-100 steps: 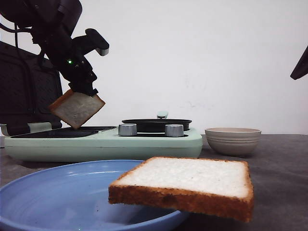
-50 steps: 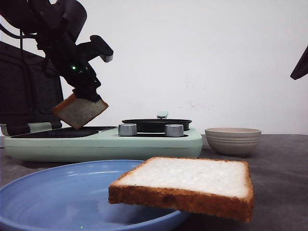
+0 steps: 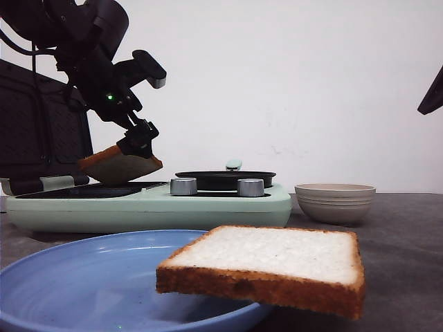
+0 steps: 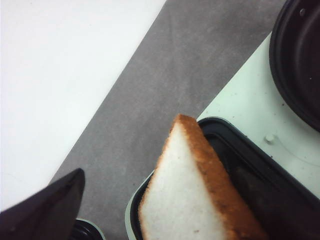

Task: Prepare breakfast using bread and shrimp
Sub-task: 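Lower the slice onto the farther press plate and open the left gripper, then raise the left gripper away from the press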

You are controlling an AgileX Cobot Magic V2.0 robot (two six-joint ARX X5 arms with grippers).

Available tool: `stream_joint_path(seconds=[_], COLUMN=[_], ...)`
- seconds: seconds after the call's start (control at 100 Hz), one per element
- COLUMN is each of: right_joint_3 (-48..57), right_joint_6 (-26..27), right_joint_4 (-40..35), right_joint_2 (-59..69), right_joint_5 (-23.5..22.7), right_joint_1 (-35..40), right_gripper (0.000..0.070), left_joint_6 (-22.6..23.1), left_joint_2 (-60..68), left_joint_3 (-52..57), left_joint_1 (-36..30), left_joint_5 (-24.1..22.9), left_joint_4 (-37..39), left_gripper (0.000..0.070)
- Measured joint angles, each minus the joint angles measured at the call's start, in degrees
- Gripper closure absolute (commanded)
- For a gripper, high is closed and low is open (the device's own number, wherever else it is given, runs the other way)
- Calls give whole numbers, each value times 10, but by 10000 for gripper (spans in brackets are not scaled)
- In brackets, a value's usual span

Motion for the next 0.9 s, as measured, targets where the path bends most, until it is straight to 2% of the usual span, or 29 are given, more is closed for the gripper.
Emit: stream_joint_path(seconds=[0.08, 0.13, 0.33, 0.65, 0.9], right_joint_3=[0, 0, 0, 0, 0], right_joint_6=[0, 0, 0, 0, 0], right_joint_4=[0, 0, 0, 0, 0], right_joint_2=[0, 0, 0, 0, 0], right_joint_5=[0, 0, 0, 0, 0], right_joint_1=[0, 0, 0, 0, 0], right_gripper=[207, 207, 207, 207, 207], left_joint_6=[-5, -9, -17, -91, -133], left_joint_2=[0, 0, 0, 0, -8], left_joint_3=[0, 0, 5, 38, 60], left_joint_1=[0, 0, 0, 0, 1], left_joint_5=[3, 7, 33, 63, 64], left_joint_4=[0, -1, -36, -46, -59], left_gripper=[81, 0, 0, 0, 0])
